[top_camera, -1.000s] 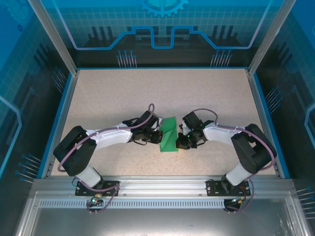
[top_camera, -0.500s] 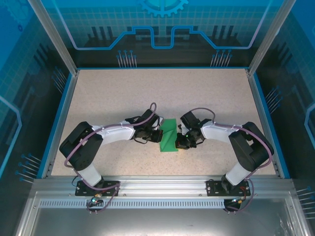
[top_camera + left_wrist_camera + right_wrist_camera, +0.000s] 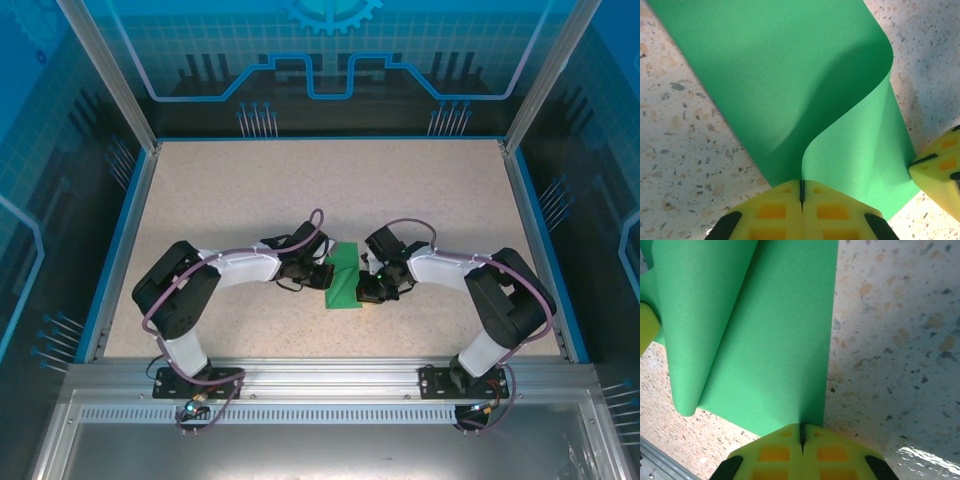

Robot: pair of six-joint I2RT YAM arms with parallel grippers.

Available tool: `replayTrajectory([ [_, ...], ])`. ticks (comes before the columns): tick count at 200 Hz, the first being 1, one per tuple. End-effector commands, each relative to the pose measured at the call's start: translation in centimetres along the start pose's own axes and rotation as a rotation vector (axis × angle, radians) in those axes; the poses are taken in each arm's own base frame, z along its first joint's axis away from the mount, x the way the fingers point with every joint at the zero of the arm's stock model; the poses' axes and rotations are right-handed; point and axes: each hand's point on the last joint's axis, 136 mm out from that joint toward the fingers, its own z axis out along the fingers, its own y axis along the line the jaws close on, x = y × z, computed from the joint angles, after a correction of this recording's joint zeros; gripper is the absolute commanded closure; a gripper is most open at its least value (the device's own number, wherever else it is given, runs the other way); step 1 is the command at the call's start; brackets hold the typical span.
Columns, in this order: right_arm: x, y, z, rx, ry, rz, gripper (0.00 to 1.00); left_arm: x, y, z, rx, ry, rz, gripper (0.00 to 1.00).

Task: Fold a paper plane with a square sheet of paper (fold left side to right side)
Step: Fold the triangle a second time at the center of the table.

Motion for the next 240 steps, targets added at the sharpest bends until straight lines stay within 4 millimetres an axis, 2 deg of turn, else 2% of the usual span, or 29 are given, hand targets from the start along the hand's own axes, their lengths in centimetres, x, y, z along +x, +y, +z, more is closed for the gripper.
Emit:
replayTrajectory([
  [1, 1.14, -1.01, 0.36, 0.066, 0.045, -0.003, 1.0, -0.47, -0.06, 0.03, 0.013, 0.006, 0.019, 0.99],
  [77, 1.24, -1.06, 0.37, 0.076, 0.05, -0.01, 1.0, -0.66, 0.09, 0.77, 0.007, 0.015, 0.021, 1.0],
  [240, 1.1, -0.85, 0.37, 0.085, 0.056, -0.019, 1.0, -1.0, 0.49, 0.9, -0.019, 0.007, 0.031, 0.99],
])
